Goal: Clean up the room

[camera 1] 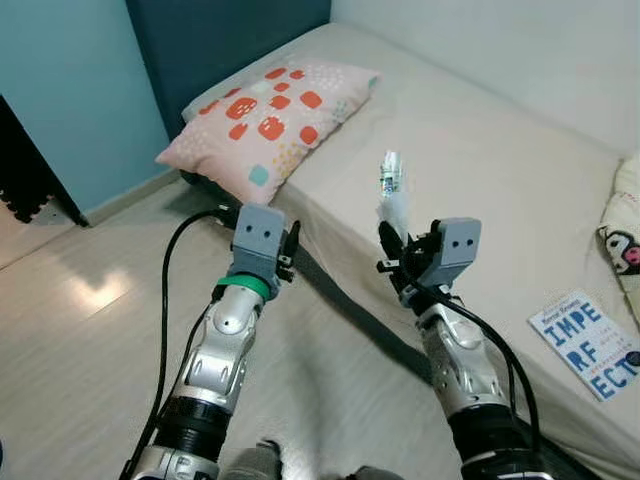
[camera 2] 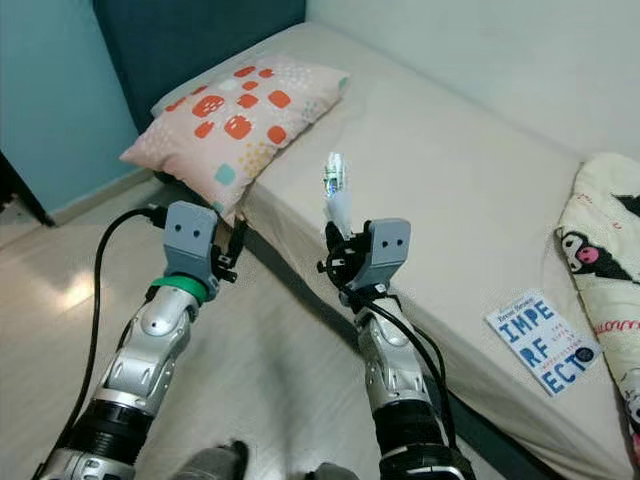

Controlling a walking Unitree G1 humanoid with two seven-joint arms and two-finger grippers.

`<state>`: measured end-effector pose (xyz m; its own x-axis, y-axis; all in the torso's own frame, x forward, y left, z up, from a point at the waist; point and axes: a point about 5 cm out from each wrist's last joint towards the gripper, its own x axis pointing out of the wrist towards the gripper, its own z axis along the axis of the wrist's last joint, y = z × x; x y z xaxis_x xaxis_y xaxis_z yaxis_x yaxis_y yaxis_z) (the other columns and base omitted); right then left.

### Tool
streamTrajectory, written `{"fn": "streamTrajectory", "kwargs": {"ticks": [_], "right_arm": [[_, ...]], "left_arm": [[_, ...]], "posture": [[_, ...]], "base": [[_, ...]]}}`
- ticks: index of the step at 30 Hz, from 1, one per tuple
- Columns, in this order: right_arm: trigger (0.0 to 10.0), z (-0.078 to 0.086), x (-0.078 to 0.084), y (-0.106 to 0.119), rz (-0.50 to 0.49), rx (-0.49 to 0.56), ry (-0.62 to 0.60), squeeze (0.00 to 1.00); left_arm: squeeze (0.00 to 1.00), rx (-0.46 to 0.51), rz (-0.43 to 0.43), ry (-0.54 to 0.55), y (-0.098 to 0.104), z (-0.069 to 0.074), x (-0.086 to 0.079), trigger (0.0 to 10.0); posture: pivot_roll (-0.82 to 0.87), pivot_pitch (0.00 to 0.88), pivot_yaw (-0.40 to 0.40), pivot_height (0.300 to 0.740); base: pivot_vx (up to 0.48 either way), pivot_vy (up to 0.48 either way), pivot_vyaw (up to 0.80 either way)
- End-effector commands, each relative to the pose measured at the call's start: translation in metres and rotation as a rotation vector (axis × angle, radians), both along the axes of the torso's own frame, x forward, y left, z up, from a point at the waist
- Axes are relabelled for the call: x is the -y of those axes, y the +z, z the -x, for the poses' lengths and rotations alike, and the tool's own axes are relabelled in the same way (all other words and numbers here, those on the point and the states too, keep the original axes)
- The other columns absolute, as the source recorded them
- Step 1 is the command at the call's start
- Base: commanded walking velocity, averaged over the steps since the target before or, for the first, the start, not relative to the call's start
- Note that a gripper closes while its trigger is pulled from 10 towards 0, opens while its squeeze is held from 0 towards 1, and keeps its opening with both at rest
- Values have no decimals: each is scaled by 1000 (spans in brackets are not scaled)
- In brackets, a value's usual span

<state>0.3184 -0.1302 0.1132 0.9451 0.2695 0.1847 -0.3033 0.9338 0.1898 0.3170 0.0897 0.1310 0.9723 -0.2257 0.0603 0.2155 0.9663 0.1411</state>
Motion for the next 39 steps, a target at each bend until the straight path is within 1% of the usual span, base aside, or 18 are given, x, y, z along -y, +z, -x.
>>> {"fn": "streamTrajectory", "kwargs": {"ticks": [1, 5, 7, 9, 10, 11, 15, 20, 24, 30, 39], "right_arm": [[10000, 4, 1, -6, 0, -20, 7, 0], [10000, 5, -1, -7, 2, -22, 15, 0], [10000, 5, -1, -7, 2, -22, 15, 0], [10000, 6, -2, -9, 1, -26, 19, 0], [10000, 6, -2, -9, 1, -26, 19, 0], [10000, 7, -5, -10, 0, -29, 27, 0], [10000, 8, -11, -10, 0, -27, 46, 0], [10000, 9, -13, -10, -3, -29, 55, 0], [10000, 9, -16, -11, -9, -30, 63, 0], [10000, 8, -18, -10, -13, -29, 74, 0], [10000, 8, -20, -10, -14, -26, 86, 0]], "left_arm": [[0, -51, -11, 8, -11, 3, -1, 10000], [0, -100, -47, 30, -22, 6, -10, 10000], [0, -100, -47, 30, -22, 6, -10, 10000], [0, -116, -65, 46, -25, 8, -15, 10000], [0, -116, -65, 46, -25, 8, -15, 10000], [0, -127, -89, 60, -28, 11, -20, 10000], [0, -128, -98, 58, -29, 16, -25, 10000], [0, -120, -105, 57, -28, 19, -27, 10000], [0, -97, -100, 40, -24, 21, -26, 10000], [0, -90, -121, 33, -21, 18, -24, 10000], [0, -88, -128, 40, -21, 17, -25, 10000]], "posture": [[36, 0, -26, 731], [39, 0, -23, 731], [39, 0, -23, 731], [40, 0, -19, 731], [40, 0, -19, 731], [42, 0, -17, 731], [45, 0, -13, 731], [48, 0, -11, 731], [50, 0, -10, 731], [47, 0, -5, 731], [48, 0, -5, 731]], "base": [[0, 0, 650], [0, 0, 650], [0, 0, 650], [0, 0, 650], [0, 0, 656], [0, 0, 650], [0, 0, 655], [0, 0, 650], [0, 0, 647], [0, 0, 645], [0, 0, 644]]}}
